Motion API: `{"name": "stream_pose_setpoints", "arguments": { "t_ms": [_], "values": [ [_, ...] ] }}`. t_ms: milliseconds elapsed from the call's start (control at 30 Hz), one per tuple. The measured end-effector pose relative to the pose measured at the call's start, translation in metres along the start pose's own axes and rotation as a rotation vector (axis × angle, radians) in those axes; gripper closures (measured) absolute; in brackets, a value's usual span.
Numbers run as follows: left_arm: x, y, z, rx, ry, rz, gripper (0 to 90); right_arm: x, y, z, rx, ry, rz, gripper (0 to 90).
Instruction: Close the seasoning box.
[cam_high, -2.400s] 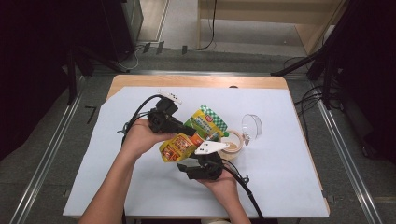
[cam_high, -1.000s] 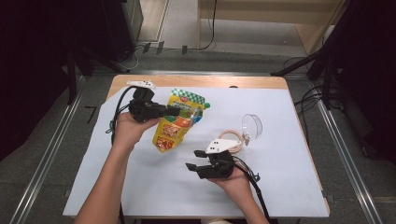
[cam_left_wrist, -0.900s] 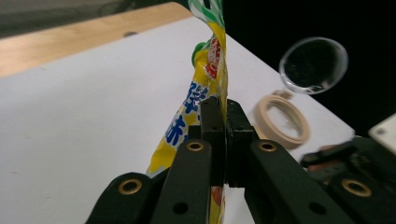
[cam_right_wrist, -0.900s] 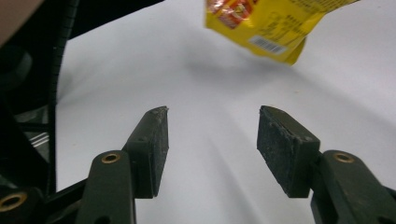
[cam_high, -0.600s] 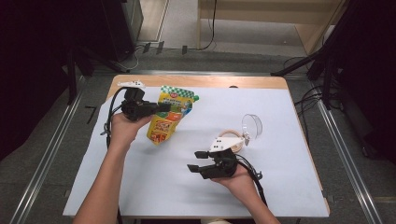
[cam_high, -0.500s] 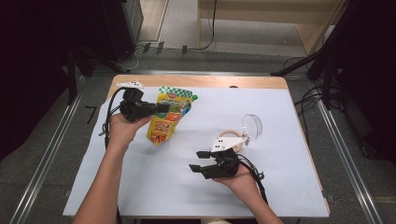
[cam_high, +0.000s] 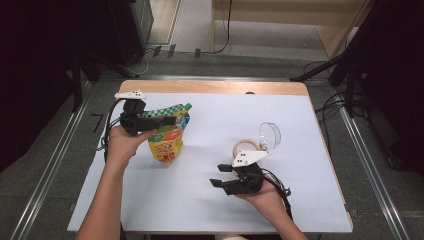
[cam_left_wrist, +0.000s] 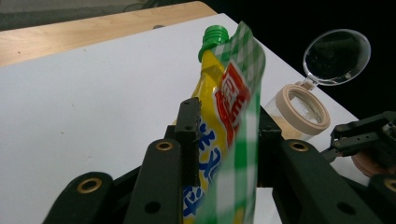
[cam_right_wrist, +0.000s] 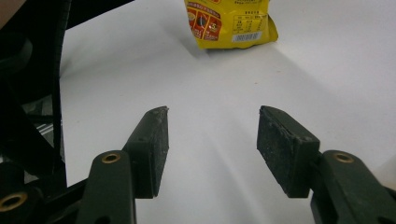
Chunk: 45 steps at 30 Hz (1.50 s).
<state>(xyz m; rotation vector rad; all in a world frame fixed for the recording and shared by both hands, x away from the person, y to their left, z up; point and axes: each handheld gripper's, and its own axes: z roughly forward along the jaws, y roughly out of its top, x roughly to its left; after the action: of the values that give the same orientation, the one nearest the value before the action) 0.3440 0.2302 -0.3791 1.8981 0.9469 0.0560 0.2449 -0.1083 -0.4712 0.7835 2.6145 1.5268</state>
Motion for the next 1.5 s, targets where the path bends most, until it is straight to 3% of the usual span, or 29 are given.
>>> {"name": "stream_pose_setpoints", "arguments": {
  "t_ms": [133, 200, 367, 500, 633, 867, 933, 1067, 1500],
  "values": [
    [0.002, 0.0, -0.012, -0.013, -0.009, -0.015, 66.9, 0.0, 0.0, -0.001, 0.003, -0.005, -0.001, 44.9],
    [0.0, 0.002, -0.017, -0.018, -0.003, -0.003, 66.4, 0.001, 0.0, -0.001, 0.006, -0.009, -0.002, 45.0],
    [-0.007, 0.007, -0.022, 0.001, -0.001, 0.013, 65.7, 0.0, 0.0, -0.003, 0.018, -0.019, 0.006, 45.1],
    [-0.009, 0.01, -0.026, 0.005, -0.009, -0.005, 62.8, -0.001, 0.001, -0.006, 0.022, -0.034, 0.019, 45.2],
    [-0.009, 0.013, -0.033, 0.014, 0.018, -0.038, 60.4, -0.003, 0.003, -0.012, 0.027, -0.051, 0.036, 45.7],
    [-0.01, 0.017, -0.053, -0.031, 0.057, -0.042, 57.9, -0.005, 0.009, -0.025, 0.01, -0.06, 0.047, 46.0],
    [-0.008, 0.016, -0.057, -0.04, 0.058, -0.058, 57.1, -0.006, 0.01, -0.029, 0.005, -0.064, 0.047, 46.4],
    [-0.001, 0.014, -0.063, -0.032, 0.102, -0.084, 55.8, -0.007, 0.013, -0.038, -0.005, -0.069, 0.051, 47.1],
    [0.015, 0.004, -0.072, -0.047, 0.156, -0.114, 52.1, -0.02, 0.015, -0.077, -0.022, -0.12, 0.063, 51.4]
  ]
}}
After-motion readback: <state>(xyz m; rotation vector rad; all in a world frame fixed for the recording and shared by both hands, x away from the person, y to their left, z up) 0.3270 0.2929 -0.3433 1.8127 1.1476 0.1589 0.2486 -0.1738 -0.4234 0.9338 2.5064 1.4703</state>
